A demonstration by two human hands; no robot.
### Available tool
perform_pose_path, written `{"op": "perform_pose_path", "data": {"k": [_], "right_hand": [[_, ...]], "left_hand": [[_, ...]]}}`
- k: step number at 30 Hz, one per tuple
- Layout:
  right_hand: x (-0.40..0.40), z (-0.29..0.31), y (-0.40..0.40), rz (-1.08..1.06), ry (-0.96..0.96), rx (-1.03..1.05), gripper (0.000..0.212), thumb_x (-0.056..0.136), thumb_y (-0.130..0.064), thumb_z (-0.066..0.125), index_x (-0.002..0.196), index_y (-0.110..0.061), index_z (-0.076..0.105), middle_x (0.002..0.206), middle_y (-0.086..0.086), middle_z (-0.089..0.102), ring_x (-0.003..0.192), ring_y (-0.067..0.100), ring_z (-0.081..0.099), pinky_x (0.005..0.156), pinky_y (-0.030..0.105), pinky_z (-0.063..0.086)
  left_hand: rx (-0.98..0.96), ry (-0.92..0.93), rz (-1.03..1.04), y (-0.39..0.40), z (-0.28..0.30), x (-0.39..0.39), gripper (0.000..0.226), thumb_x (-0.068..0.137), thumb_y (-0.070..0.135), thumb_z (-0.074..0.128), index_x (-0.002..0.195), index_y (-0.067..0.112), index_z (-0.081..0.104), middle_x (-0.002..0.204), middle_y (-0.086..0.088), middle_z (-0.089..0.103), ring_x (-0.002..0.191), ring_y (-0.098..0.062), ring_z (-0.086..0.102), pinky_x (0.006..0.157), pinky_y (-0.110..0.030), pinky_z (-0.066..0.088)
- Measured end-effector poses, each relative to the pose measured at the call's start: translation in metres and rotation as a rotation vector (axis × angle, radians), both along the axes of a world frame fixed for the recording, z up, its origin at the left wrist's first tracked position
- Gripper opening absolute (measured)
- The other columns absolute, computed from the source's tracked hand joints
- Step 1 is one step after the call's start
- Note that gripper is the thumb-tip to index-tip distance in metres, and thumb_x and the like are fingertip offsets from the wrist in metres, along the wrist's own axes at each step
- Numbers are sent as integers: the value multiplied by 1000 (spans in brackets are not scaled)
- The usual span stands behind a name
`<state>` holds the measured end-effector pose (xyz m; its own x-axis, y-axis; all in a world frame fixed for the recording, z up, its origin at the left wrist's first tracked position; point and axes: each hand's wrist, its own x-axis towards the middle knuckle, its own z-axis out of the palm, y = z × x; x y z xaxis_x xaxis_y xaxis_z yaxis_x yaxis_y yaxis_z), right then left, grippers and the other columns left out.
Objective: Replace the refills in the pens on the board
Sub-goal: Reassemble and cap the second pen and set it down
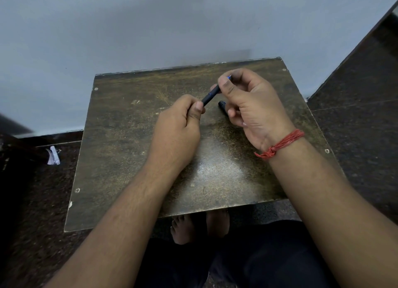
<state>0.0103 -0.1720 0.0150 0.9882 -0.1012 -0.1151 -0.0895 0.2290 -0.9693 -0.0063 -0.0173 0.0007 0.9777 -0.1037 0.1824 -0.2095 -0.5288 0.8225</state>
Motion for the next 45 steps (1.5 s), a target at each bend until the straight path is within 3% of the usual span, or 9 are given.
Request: {"op": "perform_pose_path", "data": {"k": [4, 11, 22, 27, 29, 32, 35, 40, 45], "right_hand": [[0, -1, -4, 51, 6, 52, 13, 98, -15, 60, 110, -12, 66, 104, 8, 74, 42, 6, 39, 34, 14, 26], [3, -2, -2, 43, -8, 86, 11, 98, -10, 59, 88, -11, 63, 87, 7, 72, 40, 4, 32, 35, 13, 21], [2, 3, 15, -102, 6, 55, 10, 99, -12, 59, 89, -11, 60, 83, 11, 61, 42, 6, 36, 36, 14, 28], [2, 5, -5, -173, -117, -837, 10, 92, -26, 67, 102, -24, 63, 92, -12, 63, 80, -1, 58, 64, 8, 42], [0, 7, -10, -87, -91, -1135, 12, 92, -30, 67, 102, -25, 62, 99, -10, 63, 89, 7, 58, 76, 21, 48], [-3, 8, -5, 34, -12, -1406, 19, 91, -36, 66, 104, -25, 60, 108, -3, 63, 98, 20, 61, 84, 38, 52], [-5, 10, 4, 141, 47, -1550, 27, 93, -34, 64, 114, -19, 56, 117, 4, 61, 106, 29, 61, 83, 39, 50], [-6, 9, 15, 188, 31, -1491, 24, 96, -29, 57, 118, -18, 56, 118, 5, 62, 107, 28, 61, 90, 42, 50], [3, 5, 11, 4, -8, -1002, 25, 94, -16, 49, 112, -20, 64, 102, -1, 64, 81, 12, 59, 70, 23, 46]], "left_hand": [[-6, -1, 4, 0, 0, 0, 21, 102, 29, 46, 88, 22, 61, 67, -4, 60, 57, -18, 51, 53, -36, 38], [6, -30, 3, -2, -1, 1, 22, 101, 29, 48, 91, 18, 63, 67, -2, 60, 57, -17, 52, 52, -36, 39], [14, -88, 50, -2, 4, -1, 20, 100, 27, 50, 90, 14, 62, 67, -4, 61, 58, -18, 53, 54, -37, 41], [-27, -33, 137, 4, 1, 2, 22, 101, 29, 47, 88, 18, 60, 71, -5, 63, 63, -18, 55, 56, -33, 41], [-50, -18, 173, 7, 1, 3, 21, 102, 29, 46, 87, 20, 58, 73, -6, 64, 64, -19, 55, 55, -31, 40], [-51, -1, 180, 5, 2, 2, 21, 102, 30, 46, 88, 20, 59, 74, -6, 63, 66, -19, 55, 56, -33, 41], [-39, 4, 173, 5, 2, 1, 22, 102, 31, 46, 90, 18, 60, 73, -5, 63, 63, -16, 54, 56, -31, 41], [-52, 14, 168, 5, 3, 1, 22, 102, 27, 46, 90, 15, 60, 72, -8, 63, 59, -6, 47, 50, -18, 36], [-56, 10, 164, 5, 3, 1, 22, 102, 28, 46, 88, 17, 59, 72, -7, 63, 66, -19, 54, 52, -27, 38]]}}
